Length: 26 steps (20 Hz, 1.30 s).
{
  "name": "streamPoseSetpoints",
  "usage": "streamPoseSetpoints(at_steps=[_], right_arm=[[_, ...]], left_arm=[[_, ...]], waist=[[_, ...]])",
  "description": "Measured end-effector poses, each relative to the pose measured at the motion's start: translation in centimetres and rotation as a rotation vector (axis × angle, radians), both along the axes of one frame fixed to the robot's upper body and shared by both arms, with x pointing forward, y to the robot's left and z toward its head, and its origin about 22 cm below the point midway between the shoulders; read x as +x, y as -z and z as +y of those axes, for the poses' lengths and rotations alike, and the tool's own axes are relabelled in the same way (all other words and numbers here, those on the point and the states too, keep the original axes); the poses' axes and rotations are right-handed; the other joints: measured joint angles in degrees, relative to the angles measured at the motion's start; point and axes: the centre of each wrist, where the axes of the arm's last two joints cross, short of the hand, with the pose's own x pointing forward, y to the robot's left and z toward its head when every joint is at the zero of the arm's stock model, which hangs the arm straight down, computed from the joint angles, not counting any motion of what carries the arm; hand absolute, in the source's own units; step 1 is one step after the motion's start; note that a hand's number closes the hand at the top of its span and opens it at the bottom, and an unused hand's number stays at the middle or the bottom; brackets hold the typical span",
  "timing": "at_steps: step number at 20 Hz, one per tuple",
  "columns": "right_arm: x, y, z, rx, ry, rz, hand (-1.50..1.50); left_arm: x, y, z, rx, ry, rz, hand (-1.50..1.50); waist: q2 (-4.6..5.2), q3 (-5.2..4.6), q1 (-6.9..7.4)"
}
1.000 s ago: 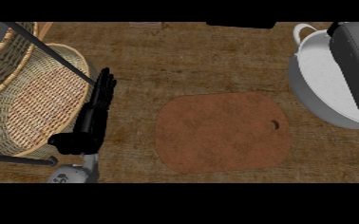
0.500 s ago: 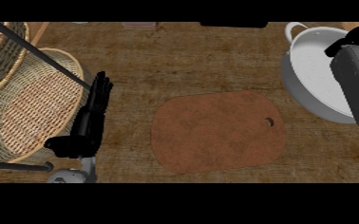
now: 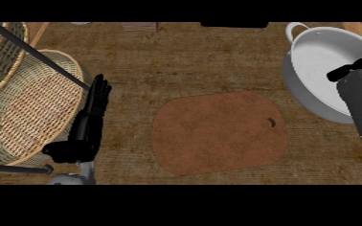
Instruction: Pick the pear from the cutting board and place it in the pot
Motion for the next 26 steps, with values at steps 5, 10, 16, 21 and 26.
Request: streamPoseSetpoints(at_steps=[5,10,16,21,26], right_arm=[[-0.8,1.8,0.1,0.092,0.0,-0.117,-1.5],[-0.8,0.9,-0.1,-0.027,-0.014,-0.393,-1.5],[-1.2,0.4,0.0,-0.152,0.028,-0.7,-1.5],[-2.9,2.3,-0.3,-0.202,0.081,-0.827,-1.5],[-5.4,4.5,-0.3,-0.257,0.103,-0.903,-1.5]], left_arm=[[-0.1,0.2,0.7,-0.008,-0.011,0.009,0.0],[0.1,0.0,0.8,-0.009,-0.017,0.009,0.0],[-0.2,0.0,0.7,-0.011,-0.024,0.011,0.0],[-0.5,-0.5,0.8,-0.008,-0.031,0.019,0.0],[-0.4,0.0,1.6,-0.007,-0.047,0.024,0.0]], waist=[[-0.2,0.01,-0.43],[-0.33,0.05,-0.77],[-0.72,-0.01,-1.44],[-1.03,-0.04,-2.17],[-1.17,-0.11,-2.71]])
